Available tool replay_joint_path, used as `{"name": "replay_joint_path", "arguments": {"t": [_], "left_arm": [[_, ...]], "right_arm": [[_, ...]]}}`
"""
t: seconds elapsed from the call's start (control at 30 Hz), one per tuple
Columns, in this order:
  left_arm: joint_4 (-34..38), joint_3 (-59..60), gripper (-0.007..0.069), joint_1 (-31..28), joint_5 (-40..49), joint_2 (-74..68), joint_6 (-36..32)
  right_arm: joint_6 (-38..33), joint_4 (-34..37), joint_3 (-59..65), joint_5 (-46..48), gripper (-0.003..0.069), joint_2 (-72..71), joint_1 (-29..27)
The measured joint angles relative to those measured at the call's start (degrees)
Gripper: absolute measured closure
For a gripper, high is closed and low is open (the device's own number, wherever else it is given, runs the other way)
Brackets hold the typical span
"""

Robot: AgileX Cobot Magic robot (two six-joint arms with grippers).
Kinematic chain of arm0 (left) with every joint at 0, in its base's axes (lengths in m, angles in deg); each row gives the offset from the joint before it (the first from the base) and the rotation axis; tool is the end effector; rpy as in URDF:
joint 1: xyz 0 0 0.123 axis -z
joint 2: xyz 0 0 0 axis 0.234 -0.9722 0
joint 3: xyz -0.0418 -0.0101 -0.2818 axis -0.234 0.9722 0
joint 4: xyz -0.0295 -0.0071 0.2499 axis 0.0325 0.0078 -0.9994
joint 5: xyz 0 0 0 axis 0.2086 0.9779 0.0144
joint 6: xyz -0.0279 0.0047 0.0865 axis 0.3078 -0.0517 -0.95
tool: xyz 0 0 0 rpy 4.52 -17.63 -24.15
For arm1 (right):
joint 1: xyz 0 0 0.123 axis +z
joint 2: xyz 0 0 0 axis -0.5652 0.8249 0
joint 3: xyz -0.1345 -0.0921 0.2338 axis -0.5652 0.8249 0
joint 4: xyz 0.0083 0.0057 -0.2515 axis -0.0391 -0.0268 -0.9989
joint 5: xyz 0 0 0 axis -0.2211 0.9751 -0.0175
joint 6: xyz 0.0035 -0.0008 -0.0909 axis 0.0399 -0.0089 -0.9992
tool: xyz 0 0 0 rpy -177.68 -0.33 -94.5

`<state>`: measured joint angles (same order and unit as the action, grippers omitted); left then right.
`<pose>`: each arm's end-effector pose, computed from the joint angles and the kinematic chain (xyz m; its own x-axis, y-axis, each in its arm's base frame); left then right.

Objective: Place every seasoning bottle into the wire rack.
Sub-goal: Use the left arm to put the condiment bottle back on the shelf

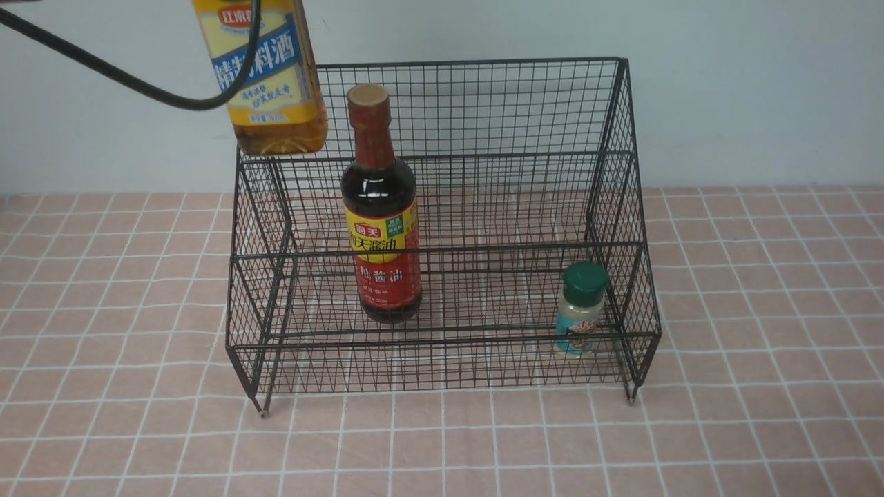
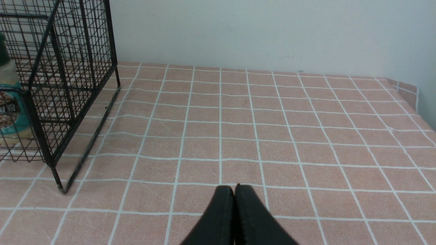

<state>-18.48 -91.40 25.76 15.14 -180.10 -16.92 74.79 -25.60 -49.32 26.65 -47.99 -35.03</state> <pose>0.3747 -0.0810 0.4478 0.0713 -0.0415 -0.9966 0.2109 0.9772 -0.0256 0.0521 -0.0028 0.1731 -0.2994 -0.0242 -0.9538 0.0270 0.9991 -0.0339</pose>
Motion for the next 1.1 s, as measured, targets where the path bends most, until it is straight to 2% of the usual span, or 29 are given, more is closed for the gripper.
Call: {"name": "replay_joint_path", "arguments": {"t": [0.43, 0.63, 0.9, 1.1], "left_arm": [[-0.1, 0.0, 0.0320, 0.0, 0.1, -2.1, 0.0], [-0.2, 0.0, 0.0320, 0.0, 4.6, -3.0, 0.0], [-0.4, 0.0, 0.0320, 0.0, 15.7, -5.1, 0.0], [-0.4, 0.0, 0.0320, 0.0, 18.0, -6.8, -0.1]], "right_arm": [[0.0, 0.0, 0.0, 0.0, 0.0671, 0.0, 0.0], [0.0, 0.0, 0.0, 0.0, 0.0671, 0.0, 0.0], [0.0, 0.0, 0.0, 0.0, 0.0671, 0.0, 0.0], [0.0, 0.0, 0.0, 0.0, 0.0671, 0.0, 0.0]]}}
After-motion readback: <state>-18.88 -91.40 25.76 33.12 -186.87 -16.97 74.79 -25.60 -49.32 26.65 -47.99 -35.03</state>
